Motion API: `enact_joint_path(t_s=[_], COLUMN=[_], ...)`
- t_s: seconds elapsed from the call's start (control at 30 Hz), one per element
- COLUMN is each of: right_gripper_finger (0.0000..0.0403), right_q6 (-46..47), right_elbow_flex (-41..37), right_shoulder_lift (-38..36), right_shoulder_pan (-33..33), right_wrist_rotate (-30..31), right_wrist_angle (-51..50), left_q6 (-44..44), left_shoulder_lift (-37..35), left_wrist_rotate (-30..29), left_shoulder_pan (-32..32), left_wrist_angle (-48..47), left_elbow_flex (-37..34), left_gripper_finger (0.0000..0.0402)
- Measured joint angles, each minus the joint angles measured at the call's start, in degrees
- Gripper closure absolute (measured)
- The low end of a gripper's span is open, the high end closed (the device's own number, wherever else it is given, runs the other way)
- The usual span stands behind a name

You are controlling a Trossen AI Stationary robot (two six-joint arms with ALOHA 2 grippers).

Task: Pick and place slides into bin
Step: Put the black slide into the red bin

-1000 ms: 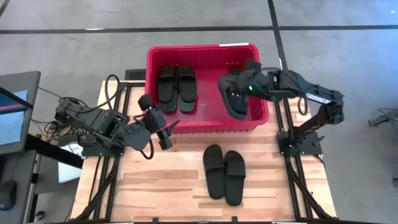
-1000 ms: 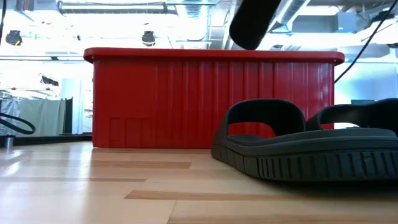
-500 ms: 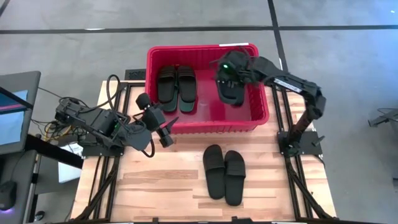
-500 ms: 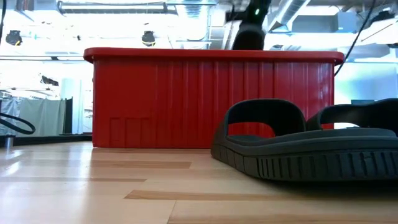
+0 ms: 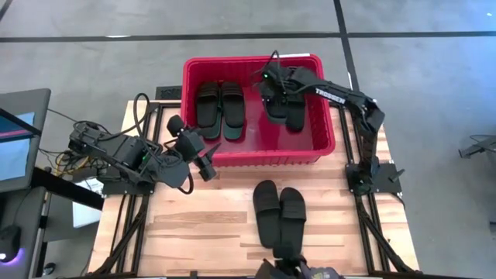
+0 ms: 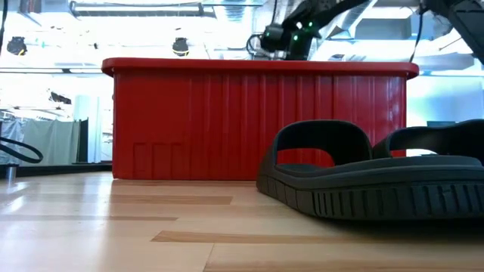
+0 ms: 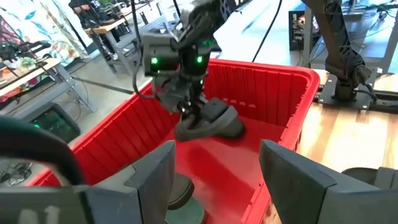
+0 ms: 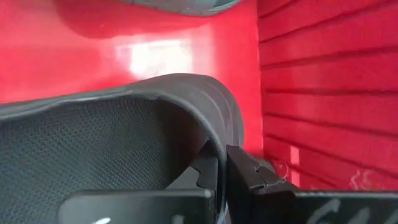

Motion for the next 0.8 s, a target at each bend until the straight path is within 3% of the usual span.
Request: enact_joint_path(t_s=[0.33,0.8], right_gripper_finger=[0.0402,0.0402], right_q6=[-5.4,-6.2], right_elbow_flex=[0.0,-0.5], right_shoulder_lift=[5.4,5.5], right_shoulder_pan=[-1.6,-5.4], right_wrist_rotate=[-1.1,-1.2], right_wrist_angle=[3.3,8.4], left_q6=[-1.9,-1.4], left_shoulder_lift=[0.0,0.0], left_wrist_rotate=[-0.3,0.1], left_shoulder_pan=[0.9,3.2], left_wrist_angle=[0.4,0.5], left_elbow_flex=[0.0,0.0], left_gripper_finger=[0.0182,0.0182])
